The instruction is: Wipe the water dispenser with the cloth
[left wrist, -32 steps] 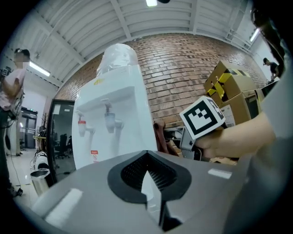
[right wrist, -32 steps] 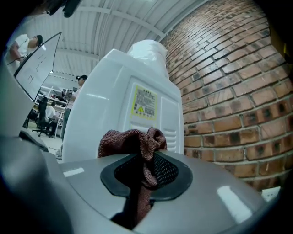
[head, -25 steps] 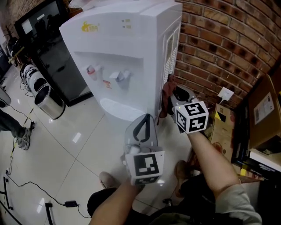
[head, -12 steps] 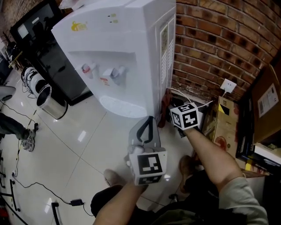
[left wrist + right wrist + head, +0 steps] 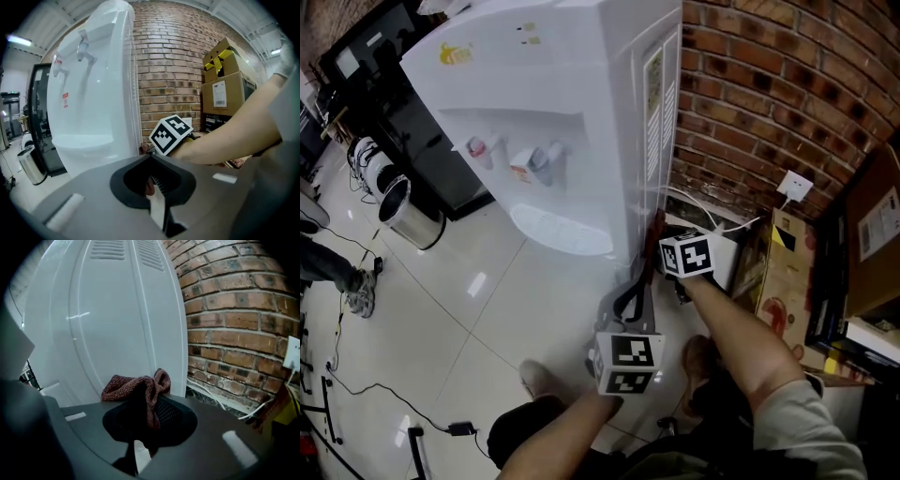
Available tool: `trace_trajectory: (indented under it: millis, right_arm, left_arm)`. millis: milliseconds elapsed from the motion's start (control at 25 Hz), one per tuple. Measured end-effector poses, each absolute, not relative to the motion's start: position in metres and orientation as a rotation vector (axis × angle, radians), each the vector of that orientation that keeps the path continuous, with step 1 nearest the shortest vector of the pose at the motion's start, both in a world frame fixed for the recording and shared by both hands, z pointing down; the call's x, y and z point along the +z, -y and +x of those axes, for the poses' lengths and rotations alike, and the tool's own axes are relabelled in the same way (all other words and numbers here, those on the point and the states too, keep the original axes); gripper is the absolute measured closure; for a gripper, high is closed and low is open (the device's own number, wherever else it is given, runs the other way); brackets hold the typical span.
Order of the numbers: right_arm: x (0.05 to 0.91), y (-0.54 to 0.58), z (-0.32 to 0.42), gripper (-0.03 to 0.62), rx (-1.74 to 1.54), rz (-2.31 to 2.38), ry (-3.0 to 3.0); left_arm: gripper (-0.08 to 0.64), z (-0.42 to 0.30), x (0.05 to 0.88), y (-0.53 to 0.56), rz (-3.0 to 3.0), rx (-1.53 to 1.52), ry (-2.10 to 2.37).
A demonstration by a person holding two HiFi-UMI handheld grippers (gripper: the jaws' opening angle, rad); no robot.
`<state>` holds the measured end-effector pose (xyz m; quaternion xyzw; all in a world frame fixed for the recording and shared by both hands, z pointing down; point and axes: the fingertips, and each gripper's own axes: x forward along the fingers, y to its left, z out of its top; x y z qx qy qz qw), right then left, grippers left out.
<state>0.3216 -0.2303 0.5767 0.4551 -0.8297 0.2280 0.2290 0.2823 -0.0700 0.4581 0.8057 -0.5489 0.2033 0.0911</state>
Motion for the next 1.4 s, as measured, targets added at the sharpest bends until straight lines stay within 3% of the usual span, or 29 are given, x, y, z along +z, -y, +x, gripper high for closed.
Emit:
trace_trajectory:
  millis: [400,800,1160,1400]
  right_arm:
    - [0.663,0.198,0.306,0.519,0.694,0.995,2.126]
    - [0.678,0.186,0.296,0.518,0.677,0.848,2.143]
    - [0.639,0.209,0.325,0.518,0.624,0.979,2.193]
    - [0.534,0.214,0.339,0.518,0.626,1.163,2.409]
  left_arm:
    - [0.56,0.293,0.453,0.08,2.357,0.53,1.642]
    - [0.56,0.304,0.445,0.093,2.314,0.474,1.735]
    - [0.56,0.31,0.432,0.094,2.351,0.481,1.782]
    - [0.56,0.304,0.423,0.077,2.315,0.477,1.828]
